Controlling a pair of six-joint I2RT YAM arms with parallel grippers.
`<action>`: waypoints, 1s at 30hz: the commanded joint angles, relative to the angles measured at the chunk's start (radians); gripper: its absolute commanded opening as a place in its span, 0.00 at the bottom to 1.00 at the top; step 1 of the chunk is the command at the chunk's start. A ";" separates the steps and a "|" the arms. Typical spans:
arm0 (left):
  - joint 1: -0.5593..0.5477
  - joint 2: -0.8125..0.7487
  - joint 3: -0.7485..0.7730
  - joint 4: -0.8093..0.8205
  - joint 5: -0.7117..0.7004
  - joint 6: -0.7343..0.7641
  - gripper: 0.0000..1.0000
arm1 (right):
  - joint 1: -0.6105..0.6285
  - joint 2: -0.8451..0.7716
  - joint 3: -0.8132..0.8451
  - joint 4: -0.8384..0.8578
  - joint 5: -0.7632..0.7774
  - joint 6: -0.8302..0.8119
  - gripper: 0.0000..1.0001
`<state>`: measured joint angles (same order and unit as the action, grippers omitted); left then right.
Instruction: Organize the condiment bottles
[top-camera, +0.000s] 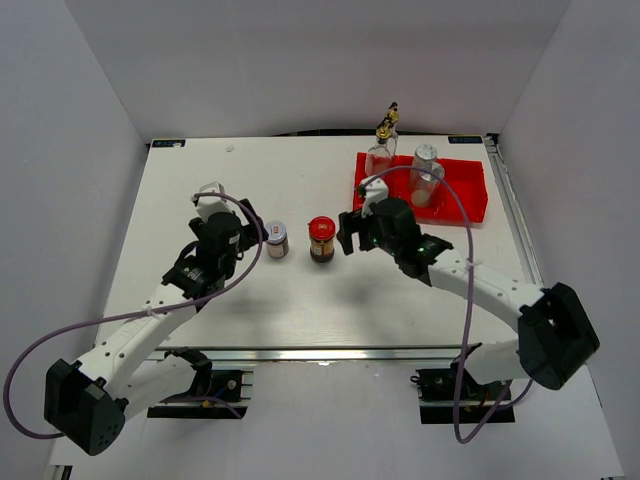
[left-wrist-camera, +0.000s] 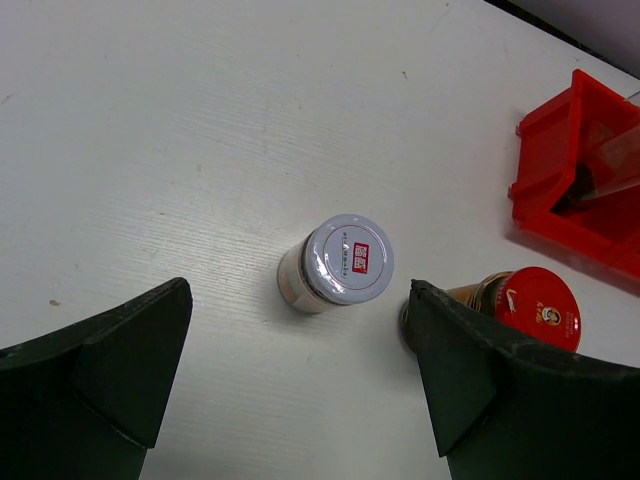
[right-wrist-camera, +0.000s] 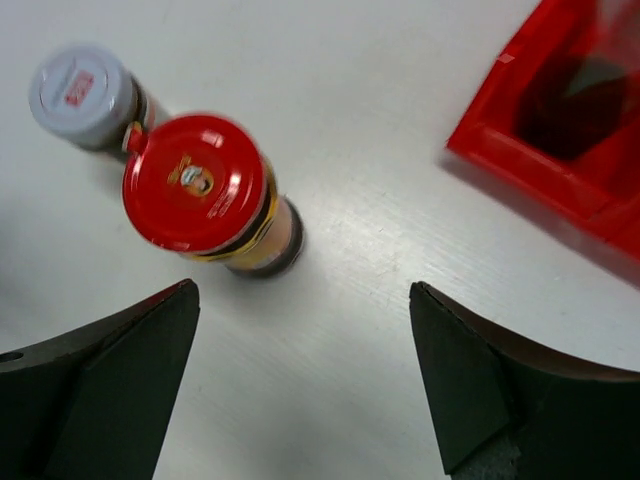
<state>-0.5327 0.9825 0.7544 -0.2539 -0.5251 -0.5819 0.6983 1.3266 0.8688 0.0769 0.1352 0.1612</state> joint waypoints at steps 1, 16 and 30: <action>0.005 -0.044 -0.004 -0.001 -0.008 -0.007 0.98 | 0.062 0.075 0.045 -0.008 -0.006 -0.094 0.89; 0.005 -0.114 -0.015 -0.028 -0.076 -0.006 0.98 | 0.104 0.437 0.325 0.087 0.078 -0.014 0.80; 0.005 -0.099 -0.020 -0.018 -0.088 -0.003 0.98 | 0.101 -0.045 -0.057 0.138 0.281 0.032 0.16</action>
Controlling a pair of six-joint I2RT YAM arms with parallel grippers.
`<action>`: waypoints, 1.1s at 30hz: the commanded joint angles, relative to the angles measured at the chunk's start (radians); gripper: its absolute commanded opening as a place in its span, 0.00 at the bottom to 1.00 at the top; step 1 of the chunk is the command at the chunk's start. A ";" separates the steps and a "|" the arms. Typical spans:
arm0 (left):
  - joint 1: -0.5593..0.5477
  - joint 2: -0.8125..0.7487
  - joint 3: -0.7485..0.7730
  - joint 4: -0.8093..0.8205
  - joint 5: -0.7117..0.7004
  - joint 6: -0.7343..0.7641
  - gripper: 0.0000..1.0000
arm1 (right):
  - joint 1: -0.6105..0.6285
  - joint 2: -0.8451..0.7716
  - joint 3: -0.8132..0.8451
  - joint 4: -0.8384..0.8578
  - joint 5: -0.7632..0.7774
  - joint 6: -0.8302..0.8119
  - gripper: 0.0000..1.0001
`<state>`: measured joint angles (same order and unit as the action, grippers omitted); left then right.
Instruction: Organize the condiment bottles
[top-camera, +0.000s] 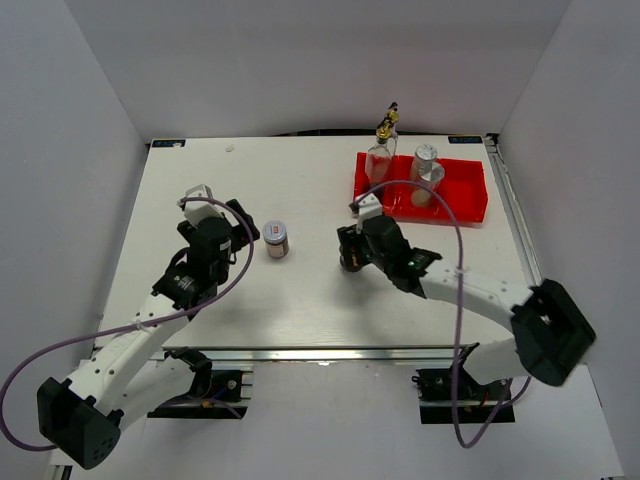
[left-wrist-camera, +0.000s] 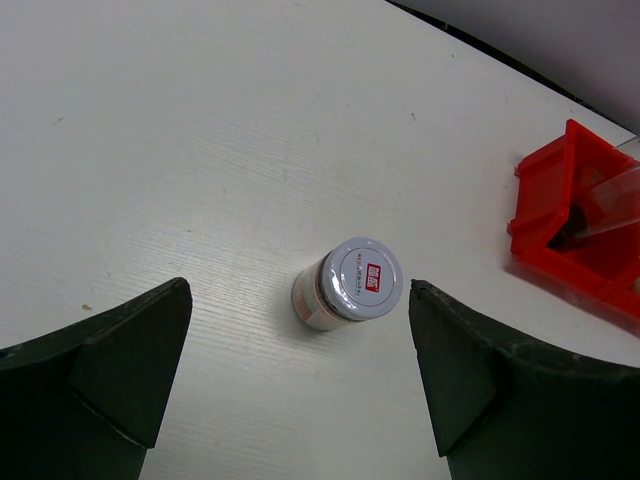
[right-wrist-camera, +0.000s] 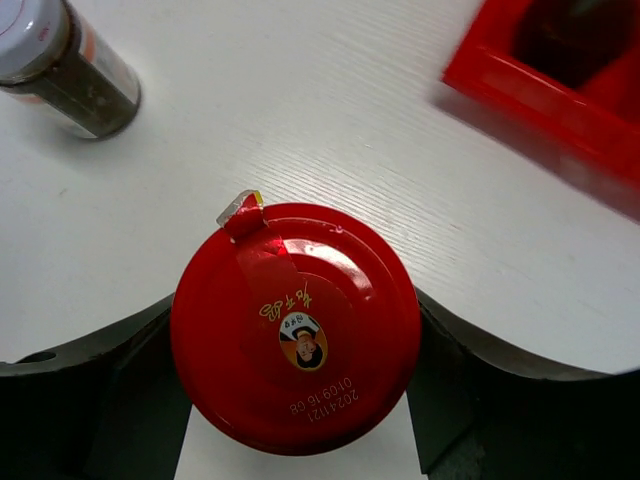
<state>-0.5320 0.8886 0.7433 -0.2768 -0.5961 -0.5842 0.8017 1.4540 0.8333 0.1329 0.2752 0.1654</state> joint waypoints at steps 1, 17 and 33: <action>0.004 -0.004 -0.009 0.007 -0.013 -0.002 0.98 | -0.007 -0.208 -0.043 0.058 0.163 0.034 0.16; 0.006 0.039 -0.004 0.017 -0.048 -0.002 0.98 | -0.622 -0.351 0.025 -0.027 0.268 0.115 0.12; 0.006 0.122 0.037 0.001 -0.103 0.012 0.98 | -0.783 0.274 0.579 0.109 0.151 0.013 0.12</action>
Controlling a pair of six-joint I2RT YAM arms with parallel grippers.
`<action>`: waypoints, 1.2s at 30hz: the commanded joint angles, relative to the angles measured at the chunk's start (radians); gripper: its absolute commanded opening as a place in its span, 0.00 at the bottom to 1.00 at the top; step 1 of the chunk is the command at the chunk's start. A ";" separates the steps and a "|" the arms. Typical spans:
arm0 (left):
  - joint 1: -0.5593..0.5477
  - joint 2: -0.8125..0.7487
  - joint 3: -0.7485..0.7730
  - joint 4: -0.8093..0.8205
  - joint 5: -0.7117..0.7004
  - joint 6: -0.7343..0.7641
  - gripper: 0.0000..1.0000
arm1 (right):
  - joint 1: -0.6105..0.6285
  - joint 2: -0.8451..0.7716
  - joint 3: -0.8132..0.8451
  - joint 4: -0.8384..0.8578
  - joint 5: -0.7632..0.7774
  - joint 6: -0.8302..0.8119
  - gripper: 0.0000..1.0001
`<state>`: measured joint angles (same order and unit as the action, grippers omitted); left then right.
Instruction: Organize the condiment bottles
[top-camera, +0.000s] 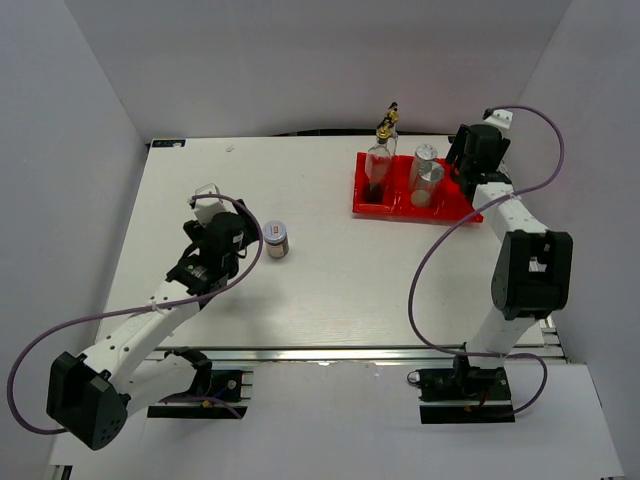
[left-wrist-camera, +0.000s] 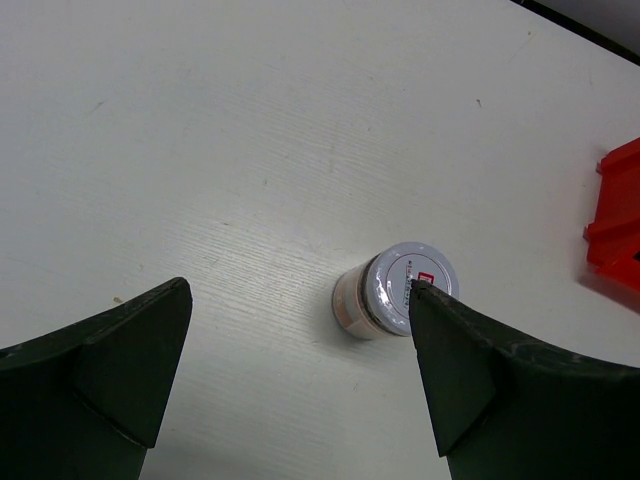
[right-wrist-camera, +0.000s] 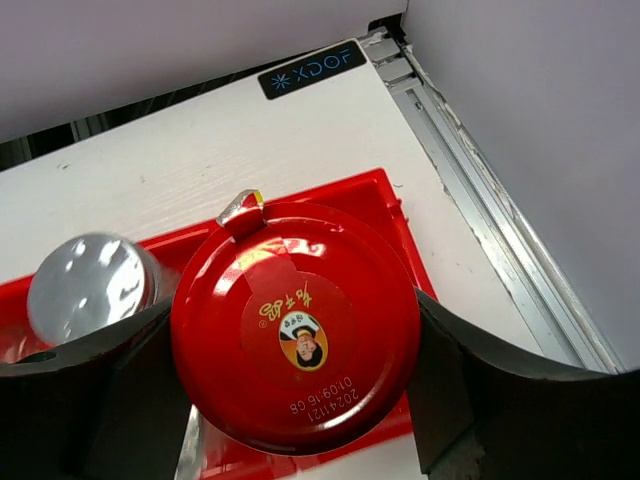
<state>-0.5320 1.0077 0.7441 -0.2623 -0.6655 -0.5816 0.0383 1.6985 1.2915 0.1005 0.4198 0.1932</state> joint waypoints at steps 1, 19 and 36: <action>0.006 0.008 0.038 -0.017 -0.037 0.009 0.98 | -0.024 0.050 0.136 0.140 0.005 -0.006 0.12; 0.006 0.063 0.060 -0.006 -0.031 0.020 0.98 | -0.028 0.269 0.196 0.166 -0.024 0.041 0.28; 0.007 0.083 0.058 0.014 0.082 0.012 0.98 | -0.060 0.164 0.230 0.002 -0.052 0.043 0.89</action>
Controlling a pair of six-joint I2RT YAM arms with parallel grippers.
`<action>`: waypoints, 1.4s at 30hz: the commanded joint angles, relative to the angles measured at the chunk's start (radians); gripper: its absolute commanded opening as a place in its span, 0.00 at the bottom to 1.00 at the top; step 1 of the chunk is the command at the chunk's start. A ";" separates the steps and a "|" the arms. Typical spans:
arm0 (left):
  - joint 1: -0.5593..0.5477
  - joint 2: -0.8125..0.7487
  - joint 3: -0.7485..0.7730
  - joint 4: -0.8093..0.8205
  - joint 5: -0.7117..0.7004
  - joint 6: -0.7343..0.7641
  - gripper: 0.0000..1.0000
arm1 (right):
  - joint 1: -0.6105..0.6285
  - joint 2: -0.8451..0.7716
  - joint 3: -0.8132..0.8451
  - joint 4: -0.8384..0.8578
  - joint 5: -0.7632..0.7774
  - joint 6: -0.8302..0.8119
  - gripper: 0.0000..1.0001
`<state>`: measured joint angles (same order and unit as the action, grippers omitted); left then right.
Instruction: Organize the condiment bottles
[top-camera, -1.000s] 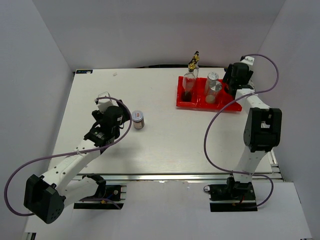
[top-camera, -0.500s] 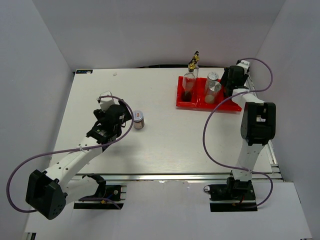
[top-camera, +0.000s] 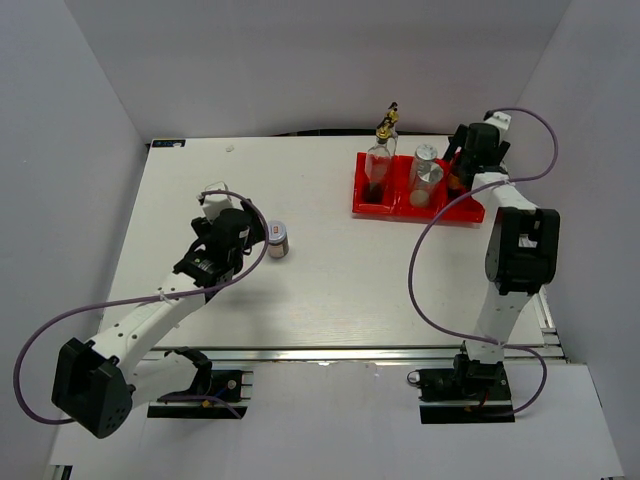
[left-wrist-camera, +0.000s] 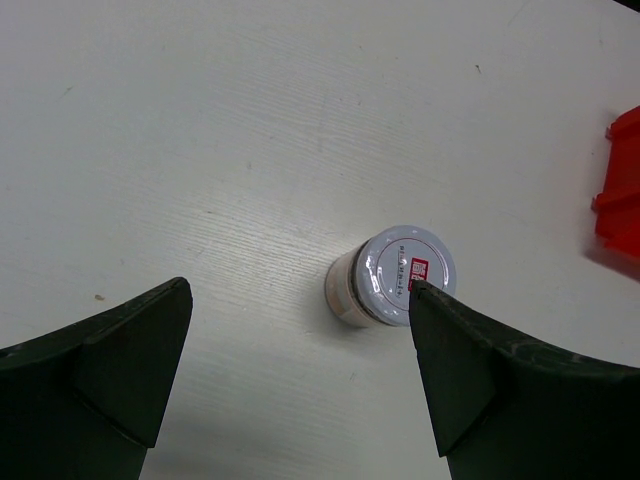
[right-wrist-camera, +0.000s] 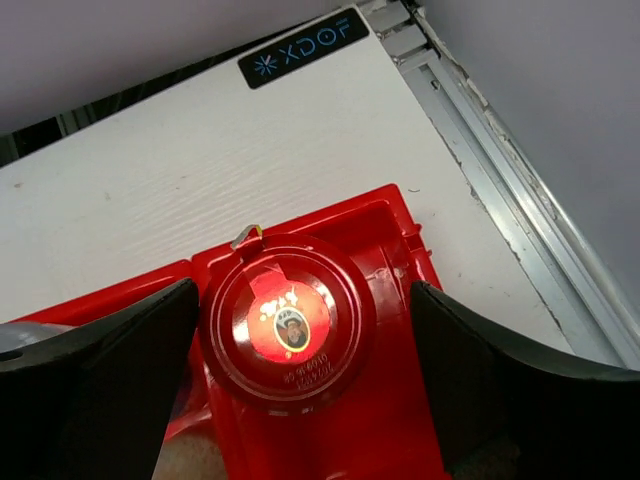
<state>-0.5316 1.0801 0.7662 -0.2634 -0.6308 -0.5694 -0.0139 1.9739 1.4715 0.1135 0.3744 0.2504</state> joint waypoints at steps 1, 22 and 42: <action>0.007 0.017 0.042 0.016 0.057 0.000 0.98 | -0.009 -0.154 0.043 -0.018 -0.018 -0.014 0.89; 0.005 0.310 0.117 0.142 0.333 0.128 0.98 | 0.044 -0.814 -0.583 -0.020 -0.448 0.202 0.89; 0.005 0.509 0.269 0.081 0.358 0.201 0.09 | 0.327 -0.998 -0.807 -0.060 -0.702 -0.109 0.89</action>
<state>-0.5289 1.5997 0.9813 -0.1768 -0.2943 -0.3809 0.3027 0.9806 0.6891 0.0372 -0.2413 0.2298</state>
